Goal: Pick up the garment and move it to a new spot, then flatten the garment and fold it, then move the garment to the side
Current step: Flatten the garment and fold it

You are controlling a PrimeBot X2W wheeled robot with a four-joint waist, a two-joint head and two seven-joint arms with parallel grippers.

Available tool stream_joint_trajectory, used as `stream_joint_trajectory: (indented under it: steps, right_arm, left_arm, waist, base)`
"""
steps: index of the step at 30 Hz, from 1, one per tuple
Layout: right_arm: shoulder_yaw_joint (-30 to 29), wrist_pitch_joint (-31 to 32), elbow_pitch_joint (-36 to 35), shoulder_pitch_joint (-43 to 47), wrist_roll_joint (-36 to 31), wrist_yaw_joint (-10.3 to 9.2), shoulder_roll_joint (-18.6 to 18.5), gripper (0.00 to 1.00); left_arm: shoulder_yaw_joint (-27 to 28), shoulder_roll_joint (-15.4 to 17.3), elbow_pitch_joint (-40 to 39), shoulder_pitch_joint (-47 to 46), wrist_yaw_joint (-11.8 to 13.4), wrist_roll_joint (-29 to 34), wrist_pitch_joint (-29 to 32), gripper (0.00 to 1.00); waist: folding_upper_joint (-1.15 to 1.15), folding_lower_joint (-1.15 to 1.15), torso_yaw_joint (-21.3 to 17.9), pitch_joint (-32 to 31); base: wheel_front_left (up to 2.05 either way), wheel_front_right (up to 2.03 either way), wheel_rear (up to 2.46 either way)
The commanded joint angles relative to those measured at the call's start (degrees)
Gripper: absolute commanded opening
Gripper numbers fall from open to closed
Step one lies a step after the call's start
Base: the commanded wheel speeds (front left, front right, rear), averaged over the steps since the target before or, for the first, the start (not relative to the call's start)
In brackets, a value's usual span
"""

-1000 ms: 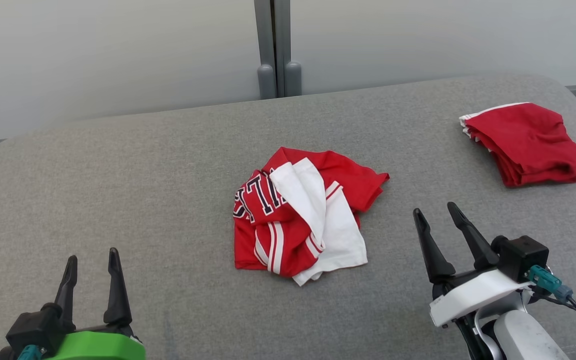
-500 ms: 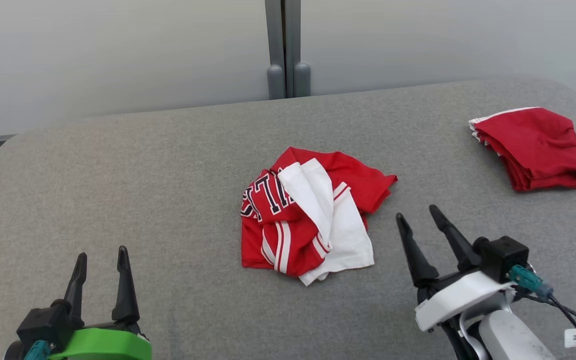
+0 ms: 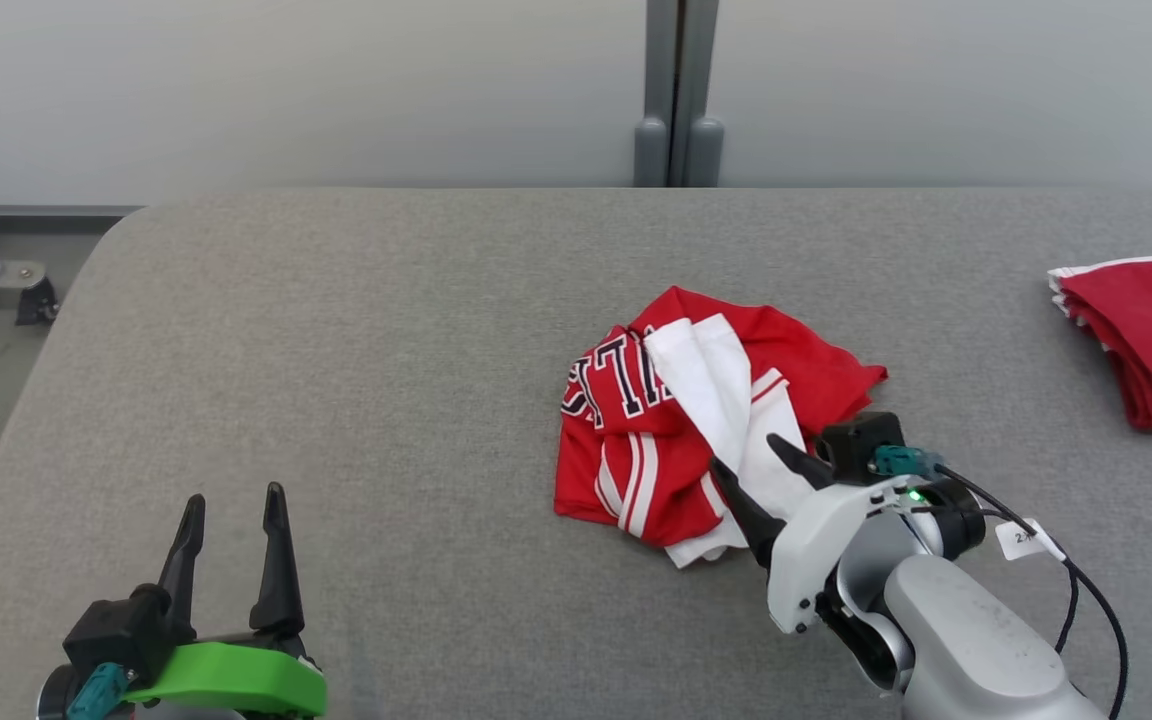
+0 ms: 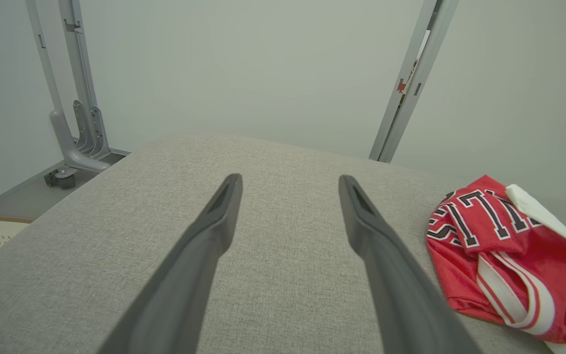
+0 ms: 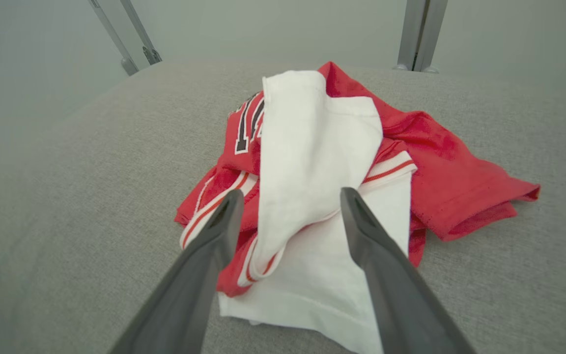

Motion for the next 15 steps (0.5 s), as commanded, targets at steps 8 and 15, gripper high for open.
stream_joint_trajectory:
  steps: [8,15]
  right_arm:
    - [-2.2,6.45,10.47,-4.31,0.47,-0.08,3.02,0.83]
    - [-4.36,1.79,11.96,-7.09,0.11,-0.08,3.39,0.0]
  left_arm:
    - [0.64,-0.38,0.54,-1.37,-0.66,0.79,-0.15,1.0]
    - [1.37,-0.54,0.51,-1.15,-0.84,0.91,-0.15,1.0]
  waist:
    - [0.0,0.0,5.43,1.33]
    - [0.0,0.0,4.86,1.74]
  base:
    - [0.0,0.0,0.0]
    - [0.0,0.0,0.0]
